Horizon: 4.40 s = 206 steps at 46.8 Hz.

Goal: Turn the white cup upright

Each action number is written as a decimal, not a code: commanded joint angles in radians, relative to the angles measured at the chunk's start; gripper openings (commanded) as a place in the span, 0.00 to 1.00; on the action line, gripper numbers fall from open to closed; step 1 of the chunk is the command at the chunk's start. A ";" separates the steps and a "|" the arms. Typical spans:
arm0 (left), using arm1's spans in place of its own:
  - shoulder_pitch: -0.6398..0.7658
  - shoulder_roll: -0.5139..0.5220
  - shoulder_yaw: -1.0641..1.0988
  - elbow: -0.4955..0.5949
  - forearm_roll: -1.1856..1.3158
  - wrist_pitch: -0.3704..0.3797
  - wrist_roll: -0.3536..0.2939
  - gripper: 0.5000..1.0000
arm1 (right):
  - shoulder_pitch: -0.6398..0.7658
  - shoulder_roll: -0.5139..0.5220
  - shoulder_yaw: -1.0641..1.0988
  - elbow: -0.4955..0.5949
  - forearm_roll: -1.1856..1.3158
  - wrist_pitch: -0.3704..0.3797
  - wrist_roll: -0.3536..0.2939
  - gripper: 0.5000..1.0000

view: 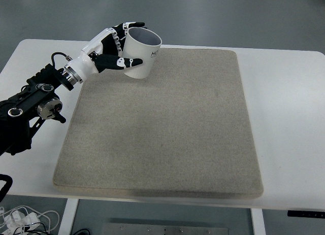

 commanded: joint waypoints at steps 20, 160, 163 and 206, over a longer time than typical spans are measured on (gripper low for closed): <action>0.031 -0.069 -0.009 0.052 0.000 0.067 -0.037 0.00 | 0.001 0.000 0.000 0.001 0.000 0.000 -0.001 0.90; -0.114 0.004 -0.084 0.126 -0.417 0.178 -0.037 0.98 | -0.001 0.000 0.000 -0.001 0.000 0.000 -0.001 0.90; -0.124 -0.002 -0.081 0.169 -0.446 0.176 -0.037 0.98 | 0.001 0.000 0.000 -0.001 0.000 0.000 0.001 0.90; -0.154 -0.078 -0.090 0.359 -0.897 0.176 0.431 0.99 | -0.001 0.000 0.000 0.001 0.000 0.002 0.001 0.90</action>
